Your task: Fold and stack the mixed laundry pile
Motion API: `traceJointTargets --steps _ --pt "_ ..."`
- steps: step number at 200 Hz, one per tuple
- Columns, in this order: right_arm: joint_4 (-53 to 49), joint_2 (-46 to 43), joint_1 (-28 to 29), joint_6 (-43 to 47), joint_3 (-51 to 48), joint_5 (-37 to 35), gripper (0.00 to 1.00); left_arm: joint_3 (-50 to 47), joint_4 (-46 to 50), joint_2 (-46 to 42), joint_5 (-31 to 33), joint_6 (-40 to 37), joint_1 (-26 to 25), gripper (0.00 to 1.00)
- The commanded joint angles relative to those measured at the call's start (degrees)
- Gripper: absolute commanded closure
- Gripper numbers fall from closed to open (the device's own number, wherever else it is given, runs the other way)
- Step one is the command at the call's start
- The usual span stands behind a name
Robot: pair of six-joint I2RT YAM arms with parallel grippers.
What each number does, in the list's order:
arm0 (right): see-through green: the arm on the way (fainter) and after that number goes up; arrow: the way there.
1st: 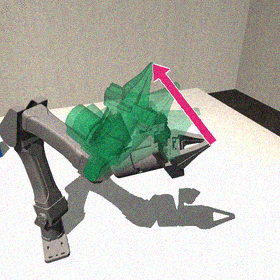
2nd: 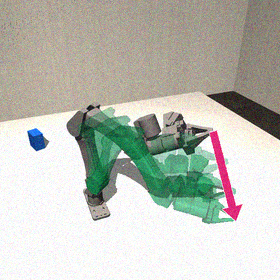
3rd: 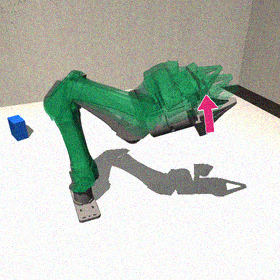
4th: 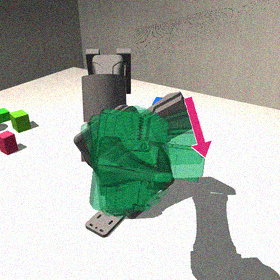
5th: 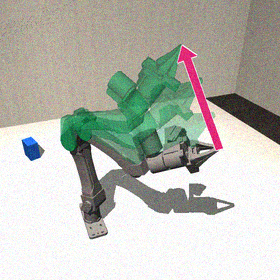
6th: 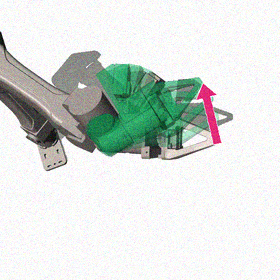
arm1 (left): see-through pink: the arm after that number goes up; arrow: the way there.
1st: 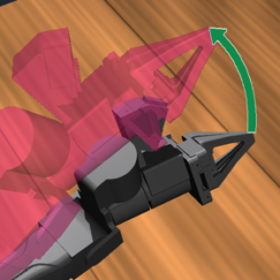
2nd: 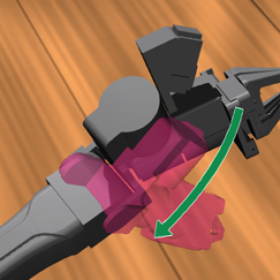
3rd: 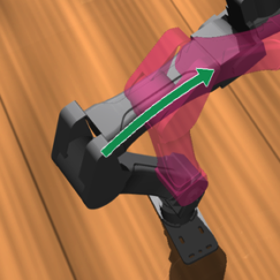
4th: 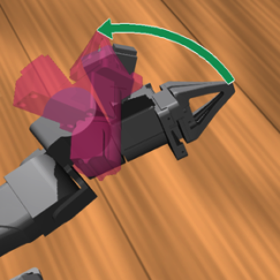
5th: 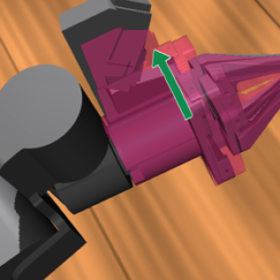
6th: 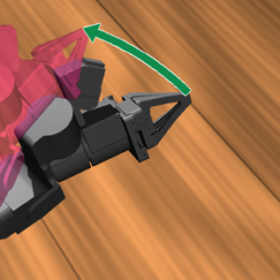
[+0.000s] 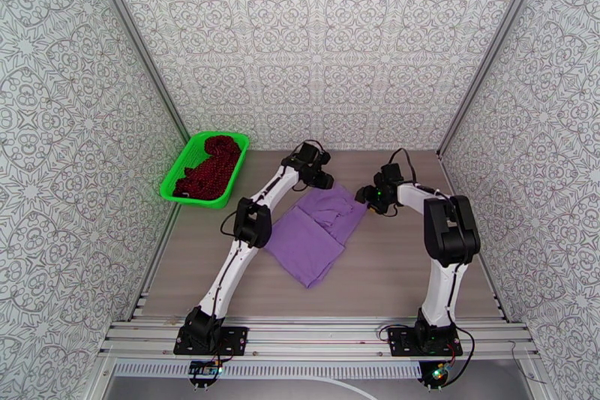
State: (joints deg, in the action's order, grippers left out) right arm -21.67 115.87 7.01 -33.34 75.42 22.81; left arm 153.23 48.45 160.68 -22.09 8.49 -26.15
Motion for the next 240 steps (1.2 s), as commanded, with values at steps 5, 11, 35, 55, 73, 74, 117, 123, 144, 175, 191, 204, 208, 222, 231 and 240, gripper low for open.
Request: traceJointTargets --steps 5,11,35,55,73,74,117,123,144,175,191,204,208,222,231,240 --pt "1.59 1.34 -0.08 -2.46 -2.63 -3.78 0.43 1.02 0.87 2.22 1.41 0.39 -0.78 0.76" --pt "1.4 1.08 -0.11 -2.68 -2.93 -4.5 0.44 0.93 0.77 2.18 1.62 0.53 -0.86 0.84" --pt "1.07 -0.59 -0.11 -3.63 -3.95 -6.82 0.46 -0.43 -0.32 1.48 2.39 1.22 -0.98 1.0" --pt "0.16 -1.74 -0.07 -3.89 -4.05 -8.59 0.46 -1.98 -1.55 0.71 2.66 2.18 -0.78 1.0" --pt "-0.43 -1.75 -0.06 -3.83 -3.33 -8.79 0.46 -2.82 -2.19 0.27 3.24 3.09 -0.57 1.0" --pt "-0.45 -1.68 -0.06 -3.88 -3.25 -8.77 0.46 -2.88 -2.25 0.26 3.3 3.1 -0.52 1.0" --pt "-1.04 -4.92 -0.08 -5.86 -5.09 -12.82 0.51 -8.6 -6.7 -3.31 6.43 6.09 0.21 1.0" --pt "-1.42 -5.78 -0.07 -5.85 -5.31 -13.78 0.5 -9.52 -7.6 -3.9 6.44 6.64 0.41 1.0" --pt "-1.87 -6.72 -0.06 -5.48 -4.99 -14.34 0.5 -10.85 -9.72 -5.02 5.89 8.03 0.71 1.0" --pt "-0.66 -2.31 -0.06 -6.21 -2.54 -10.55 0.5 -10.71 -10.56 -5.35 5.11 8.96 0.58 1.0" --pt "0.93 0.24 -0.06 -7.44 -1.66 -8.32 0.52 -10.83 -10.65 -5.29 5.06 8.91 0.41 1.0" --pt "2.37 2.26 -0.06 -8.17 -0.79 -6.42 0.54 -10.88 -10.65 -5.25 5.03 9.11 0.42 1.0" --pt "2.82 2.83 -0.06 -8.31 -0.41 -5.75 0.55 -10.95 -10.74 -5.28 4.95 9.1 0.44 1.0" --pt "3.67 4.98 -0.06 -8.97 1.12 -3.6 0.57 -11.17 -10.89 -5.28 4.86 9.3 0.41 1.0" --pt "3.8 6.26 -0.01 -9.1 2.33 -2.64 0.58 -11.19 -10.99 -5.29 4.74 9.48 0.4 1.0" --pt "3.72 7.25 0.03 -9.19 3.35 -1.97 0.61 -11.3 -10.98 -5.29 4.74 9.64 0.45 1.0"
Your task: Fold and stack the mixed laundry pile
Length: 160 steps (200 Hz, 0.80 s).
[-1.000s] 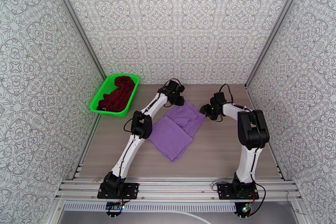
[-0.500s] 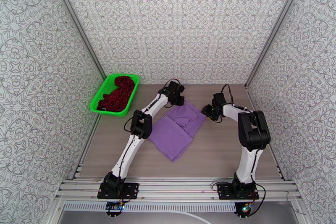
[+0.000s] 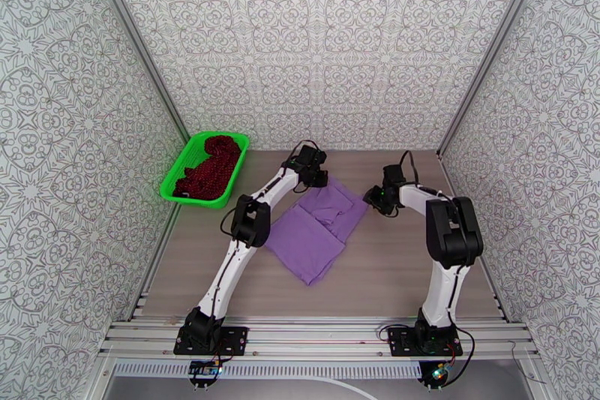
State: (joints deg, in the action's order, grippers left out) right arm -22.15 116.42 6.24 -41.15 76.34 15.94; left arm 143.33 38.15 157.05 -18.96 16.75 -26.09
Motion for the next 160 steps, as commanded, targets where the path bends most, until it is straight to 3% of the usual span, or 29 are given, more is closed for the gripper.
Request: traceJointTargets --steps 1,24,44,94,160 --pt "4.17 6.8 0.79 -1.35 2.42 4.98 0.61 -1.43 -0.7 -1.66 1.67 1.37 0.36 1.0" --pt "5.01 7.61 0.79 -1.7 2.79 6.45 0.76 -1.73 -1.06 -1.83 1.73 1.93 0.5 1.0" --pt "5.37 6.37 0.79 -1.42 1.79 6.27 1.0 -2.04 -1.48 -2.35 1.77 2.45 0.61 1.0" --pt "8.89 -1.98 0.81 2.49 -1.39 7.95 1.0 -6.05 -4.28 -7.32 2.26 2.9 1.13 1.0" --pt "16.83 -13.7 1.36 7.25 -9.51 16.75 1.0 -24.43 -15.0 -21.05 3.14 2.3 2.25 1.0"
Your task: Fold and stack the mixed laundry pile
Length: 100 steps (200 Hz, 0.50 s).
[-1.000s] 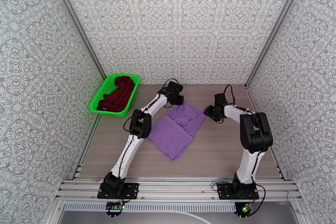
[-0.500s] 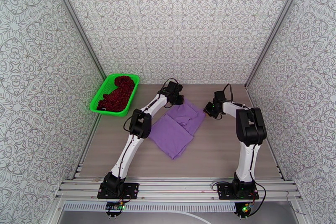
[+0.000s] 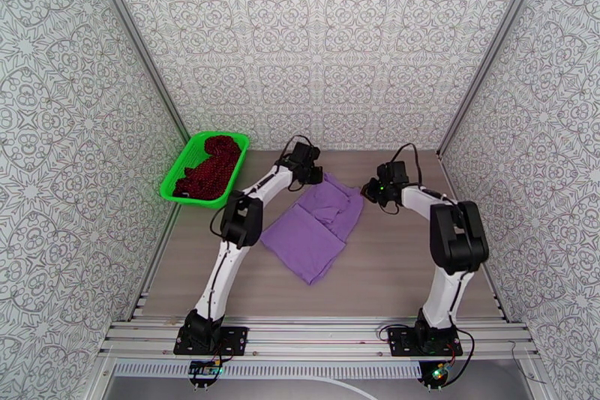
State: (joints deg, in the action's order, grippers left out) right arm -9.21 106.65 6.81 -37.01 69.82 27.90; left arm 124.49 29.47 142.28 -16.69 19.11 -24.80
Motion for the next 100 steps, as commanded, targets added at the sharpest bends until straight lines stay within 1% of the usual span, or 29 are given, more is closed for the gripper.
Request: traceJointTargets --steps 1,41,45,76,81,100 --pt "3.92 -4.09 0.81 3.19 -3.14 4.92 1.0 -6.24 -6.52 -6.47 0.87 -0.1 0.97 1.0" --pt "4.73 -9.19 4.11 5.92 -7.62 8.43 1.0 -19.68 -13.39 -14.38 1.28 -0.17 1.78 1.0" --pt "4.76 -9.74 4.59 6.19 -8.08 8.41 1.0 -21.19 -14.09 -16.52 1.48 -0.09 1.85 1.0" --pt "7.14 -14.37 8.69 6.26 -12.51 8.87 1.0 -33.58 -19.9 -24.95 2.1 -0.04 2.12 1.0" --pt "7.59 -15.17 9.39 6.25 -13.22 8.84 1.0 -35.82 -20.77 -26.36 3.95 0.13 2.19 1.0" --pt "8.74 -18.17 12.27 5.99 -15.7 8.59 1.0 -43.81 -24.28 -31.79 5.24 0.4 2.12 1.0"
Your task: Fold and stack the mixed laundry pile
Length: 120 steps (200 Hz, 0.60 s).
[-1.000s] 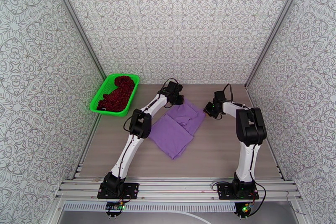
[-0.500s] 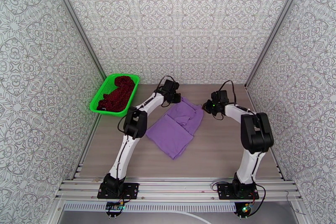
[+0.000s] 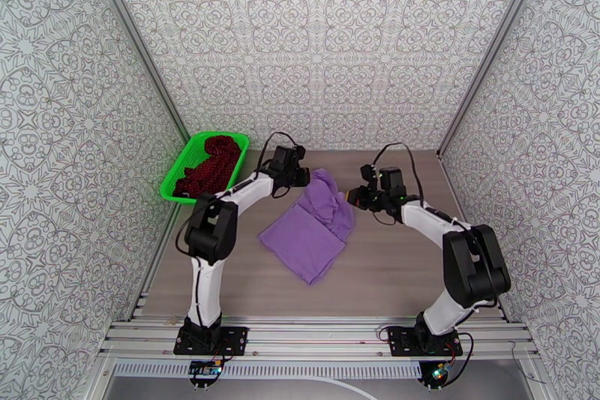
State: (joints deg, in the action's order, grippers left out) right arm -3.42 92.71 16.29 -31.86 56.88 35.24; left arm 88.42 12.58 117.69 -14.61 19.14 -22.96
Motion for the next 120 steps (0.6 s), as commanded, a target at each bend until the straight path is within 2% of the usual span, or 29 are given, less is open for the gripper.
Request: traceJointTargets --steps 1,58,120 --pt "2.96 -4.39 2.87 0.83 -2.88 1.24 1.0 -8.18 -7.56 -7.51 3.22 0.38 0.28 1.0" --pt "5.5 -10.53 11.69 -1.45 -9.71 -1.49 1.0 -28.72 -16.21 -21.5 7.6 2.47 -0.84 1.0" --pt "6.98 -12.2 21.38 -3.2 -14.82 -6.32 1.0 -46.5 -20.74 -35.88 14.98 5.58 -4.62 1.0"
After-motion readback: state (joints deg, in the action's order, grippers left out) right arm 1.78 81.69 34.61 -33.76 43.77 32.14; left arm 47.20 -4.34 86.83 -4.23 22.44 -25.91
